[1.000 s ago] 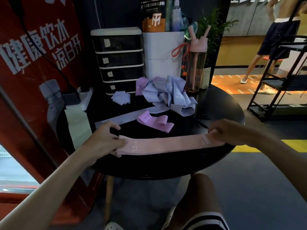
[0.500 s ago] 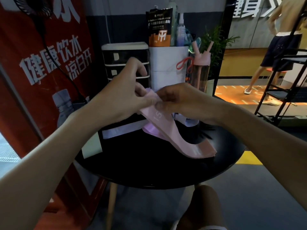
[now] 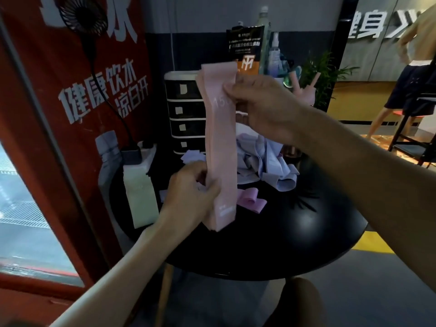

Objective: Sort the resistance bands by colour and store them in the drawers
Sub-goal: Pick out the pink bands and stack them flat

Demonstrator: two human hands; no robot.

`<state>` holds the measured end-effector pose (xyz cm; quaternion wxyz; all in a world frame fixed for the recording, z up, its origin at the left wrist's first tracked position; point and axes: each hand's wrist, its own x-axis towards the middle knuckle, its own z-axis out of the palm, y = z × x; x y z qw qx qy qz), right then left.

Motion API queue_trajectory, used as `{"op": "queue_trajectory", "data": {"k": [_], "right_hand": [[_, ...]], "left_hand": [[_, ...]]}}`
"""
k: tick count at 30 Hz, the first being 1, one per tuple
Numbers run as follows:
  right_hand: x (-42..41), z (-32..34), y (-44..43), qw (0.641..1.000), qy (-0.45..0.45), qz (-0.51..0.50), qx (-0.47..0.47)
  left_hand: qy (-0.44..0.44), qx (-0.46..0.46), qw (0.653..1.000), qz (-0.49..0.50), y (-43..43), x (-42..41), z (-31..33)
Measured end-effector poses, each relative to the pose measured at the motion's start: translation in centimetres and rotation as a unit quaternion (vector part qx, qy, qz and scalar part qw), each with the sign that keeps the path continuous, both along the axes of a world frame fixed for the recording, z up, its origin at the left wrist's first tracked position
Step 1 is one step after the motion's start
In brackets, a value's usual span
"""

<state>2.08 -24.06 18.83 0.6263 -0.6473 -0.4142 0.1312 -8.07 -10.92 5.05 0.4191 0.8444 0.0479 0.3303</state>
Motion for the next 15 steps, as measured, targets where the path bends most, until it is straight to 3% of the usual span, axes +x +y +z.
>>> {"op": "queue_trajectory", "data": {"k": [3,6,15], "right_hand": [[-0.1,1.0,-0.1,1.000,0.002,-0.004,0.024],[-0.5,0.7,-2.0,0.999,0.018,-0.003,0.041],[-2.3,-10.0,-11.0,0.993,0.104,-0.019,-0.050]], "left_hand": [[-0.078,0.087,0.991,0.064,1.5,1.3,1.4],[-0.114,0.148,0.980,0.063,2.3,1.8,1.1],[-0.020,0.216,0.968,-0.126,-2.2,-1.7,-9.9]]}}
